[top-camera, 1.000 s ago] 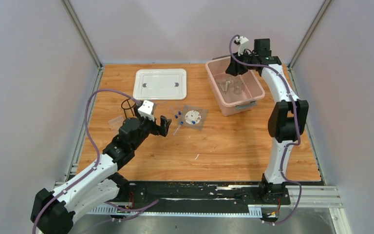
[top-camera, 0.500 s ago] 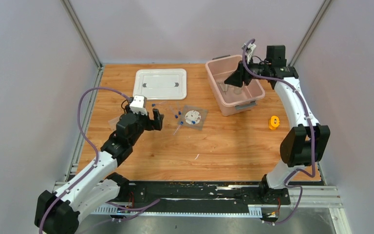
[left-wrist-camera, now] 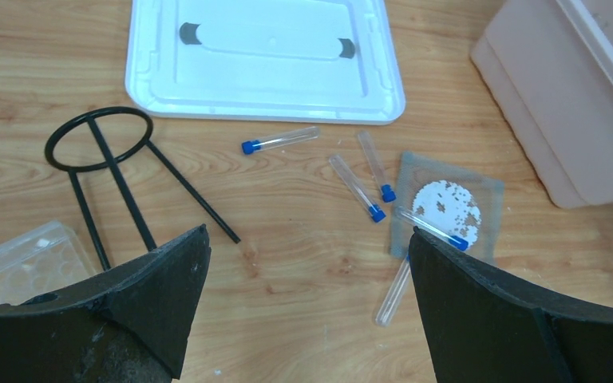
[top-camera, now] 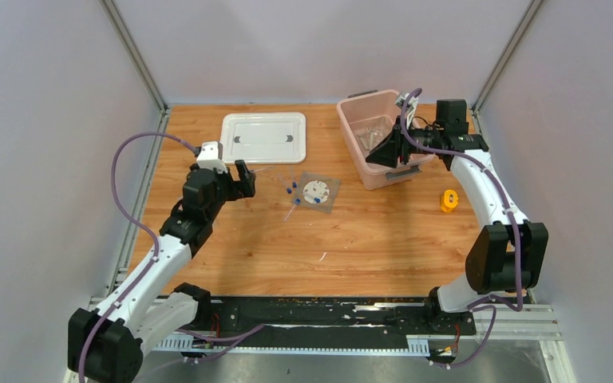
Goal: Organize the chemistry lab equipment
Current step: Place the chemistry item in the storage box, then pick up the chemistry item at the center of the board.
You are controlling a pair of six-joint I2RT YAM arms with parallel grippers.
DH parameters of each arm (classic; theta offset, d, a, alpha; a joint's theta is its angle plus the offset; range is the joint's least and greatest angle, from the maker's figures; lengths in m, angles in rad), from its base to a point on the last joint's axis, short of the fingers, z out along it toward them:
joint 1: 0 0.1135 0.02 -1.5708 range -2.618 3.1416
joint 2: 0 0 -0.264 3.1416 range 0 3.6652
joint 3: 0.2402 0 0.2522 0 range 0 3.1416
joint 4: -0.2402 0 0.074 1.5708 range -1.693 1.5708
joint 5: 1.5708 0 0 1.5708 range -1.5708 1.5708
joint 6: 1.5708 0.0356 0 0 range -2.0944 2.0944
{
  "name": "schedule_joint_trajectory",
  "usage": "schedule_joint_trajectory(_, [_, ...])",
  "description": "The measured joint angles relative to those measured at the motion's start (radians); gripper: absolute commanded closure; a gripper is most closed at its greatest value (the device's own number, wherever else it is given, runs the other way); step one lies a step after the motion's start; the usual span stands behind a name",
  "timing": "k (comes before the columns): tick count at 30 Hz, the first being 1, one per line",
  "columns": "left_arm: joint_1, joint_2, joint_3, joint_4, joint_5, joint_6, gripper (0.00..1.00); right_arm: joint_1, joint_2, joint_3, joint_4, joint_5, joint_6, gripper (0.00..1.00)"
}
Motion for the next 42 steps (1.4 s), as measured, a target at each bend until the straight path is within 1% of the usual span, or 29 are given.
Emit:
schedule_joint_trajectory(6, [0.087,0.059,0.037,-0.049,0.014,-0.038,0.0,0.0,-0.001,-0.014,0.022,-0.023,0.002,0.58])
schedule_joint_trajectory(10, [0.12,0.105,0.073,-0.095,-0.002,-0.065,0.0,0.0,-0.001,-0.015,0.033,-0.04,0.008,0.58])
schedule_joint_trajectory(16, [0.135,0.181,0.143,-0.171,-0.089,-0.12,0.0,0.0,-0.001,-0.024,0.048,-0.065,0.017,0.58])
schedule_joint_trajectory(21, [0.159,0.274,0.229,-0.256,-0.164,-0.178,0.0,0.0,-0.001,-0.026,0.051,-0.077,0.023,0.57])
schedule_joint_trajectory(26, [0.188,0.378,0.283,-0.302,-0.166,-0.212,0.0,0.0,-0.001,-0.026,0.051,-0.083,0.026,0.57])
schedule_joint_trajectory(33, [0.203,0.556,0.418,-0.42,-0.185,-0.247,0.0,0.001,-0.001,-0.026,0.051,-0.09,0.026,0.57])
schedule_joint_trajectory(42, [0.208,0.617,0.465,-0.452,-0.191,-0.259,0.01,0.001,-0.001,-0.028,0.051,-0.09,0.026,0.56])
